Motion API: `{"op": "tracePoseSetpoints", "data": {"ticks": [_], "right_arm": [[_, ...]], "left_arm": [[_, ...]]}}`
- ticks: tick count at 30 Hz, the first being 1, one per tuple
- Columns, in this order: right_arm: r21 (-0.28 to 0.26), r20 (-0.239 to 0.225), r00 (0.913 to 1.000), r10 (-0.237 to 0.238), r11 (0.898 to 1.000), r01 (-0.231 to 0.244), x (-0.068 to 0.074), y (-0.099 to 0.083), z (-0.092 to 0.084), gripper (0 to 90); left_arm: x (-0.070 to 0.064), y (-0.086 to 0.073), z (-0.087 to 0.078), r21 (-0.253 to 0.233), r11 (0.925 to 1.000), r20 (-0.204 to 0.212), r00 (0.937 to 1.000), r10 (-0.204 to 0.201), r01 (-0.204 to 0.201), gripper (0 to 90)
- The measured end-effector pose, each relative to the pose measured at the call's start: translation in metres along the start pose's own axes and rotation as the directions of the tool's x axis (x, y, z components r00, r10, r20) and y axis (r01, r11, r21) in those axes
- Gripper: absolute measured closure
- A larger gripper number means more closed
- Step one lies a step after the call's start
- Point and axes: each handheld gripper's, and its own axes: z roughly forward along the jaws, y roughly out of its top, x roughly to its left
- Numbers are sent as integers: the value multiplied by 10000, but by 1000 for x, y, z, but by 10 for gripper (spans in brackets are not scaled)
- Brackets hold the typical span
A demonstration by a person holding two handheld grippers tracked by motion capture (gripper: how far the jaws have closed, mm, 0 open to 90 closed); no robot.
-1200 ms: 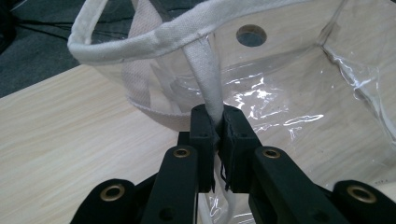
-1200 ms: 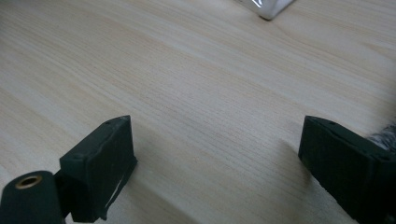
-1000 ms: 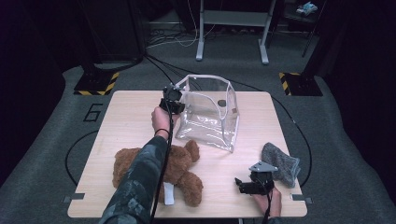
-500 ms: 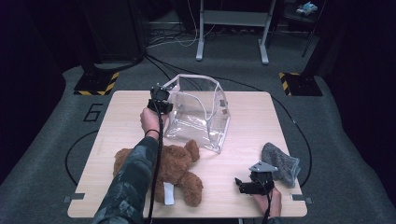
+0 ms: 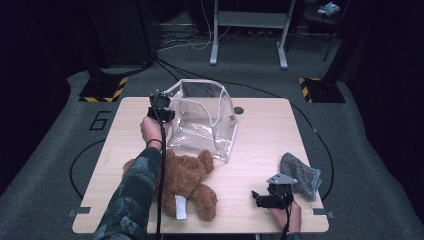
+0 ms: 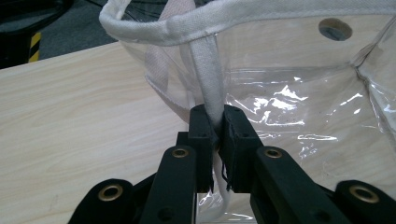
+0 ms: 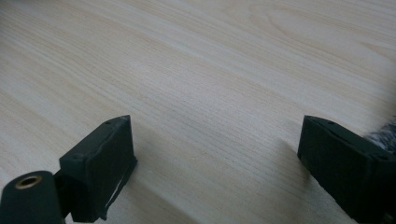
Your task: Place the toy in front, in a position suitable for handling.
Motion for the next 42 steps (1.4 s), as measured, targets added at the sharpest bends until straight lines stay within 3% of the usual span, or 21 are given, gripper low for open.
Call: {"op": "tracePoseSetpoints", "data": {"ticks": [4, 6, 7, 10, 13, 19, 23, 25, 27, 33, 36, 40, 42], "right_arm": [[14, -10, 10000, 26, 10000, -25, 0, 0, 0, 99], [-16, -18, 10000, 17, 10000, -17, 0, 0, 0, 99], [-13, -9, 10000, 1, 10000, -1, 0, 0, 0, 99], [-15, -10, 10000, 1, 10000, -1, 0, 0, 0, 99], [-17, -10, 10000, -3, 10000, 3, 0, 0, 0, 99], [-13, 11, 10000, 6, 10000, -6, 0, 0, 0, 101], [-4, 37, 10000, -18, 10000, 18, 0, 0, 0, 101], [-4, 12, 10000, 19, 10000, -19, 0, 0, 0, 101], [-7, 13, 10000, 21, 10000, -21, 0, 0, 0, 102], [-14, -12, 10000, 26, 10000, -26, 0, 0, 0, 103], [-16, -26, 10000, 11, 10000, -11, -1, 0, 0, 104], [-21, -42, 10000, -19, 10000, 19, -1, 0, 0, 105], [-14, 27, 10000, -57, 10000, 57, -1, 0, 0, 108]], "left_arm": [[6, -2, -2, 171, 9998, -161, 9999, -34, 36, 798], [9, -3, -5, 195, 9995, -46, 9997, -257, 258, 690], [10, -3, -6, 182, 9996, -42, 9997, -236, 236, 595], [10, -2, -20, -343, 9986, 25, 9992, -404, 404, 469], [7, 3, -33, -903, 9957, 95, 9998, -200, 208, 373], [-17, 20, -49, -1651, 9861, 567, 9981, 259, -162, 288], [-41, 31, -50, -1880, 9804, 1156, 9899, 820, -593, 239], [-53, 35, -48, -2011, 9767, 1692, 9794, 1101, -750, 220], [-66, 39, -44, -1791, 9772, 1951, 9695, 1485, -1137, 201], [-103, 49, -32, -1707, 9704, 2605, 9420, 2117, -1709, 256], [-118, 53, -21, -1487, 9681, 2702, 9334, 2361, -2018, 339], [-126, 56, -5, -886, 9712, 2715, 9328, 2370, -2210, 510], [-128, 54, 6, -458, 9718, 2579, 9371, 2354, -2315, 636]]}}
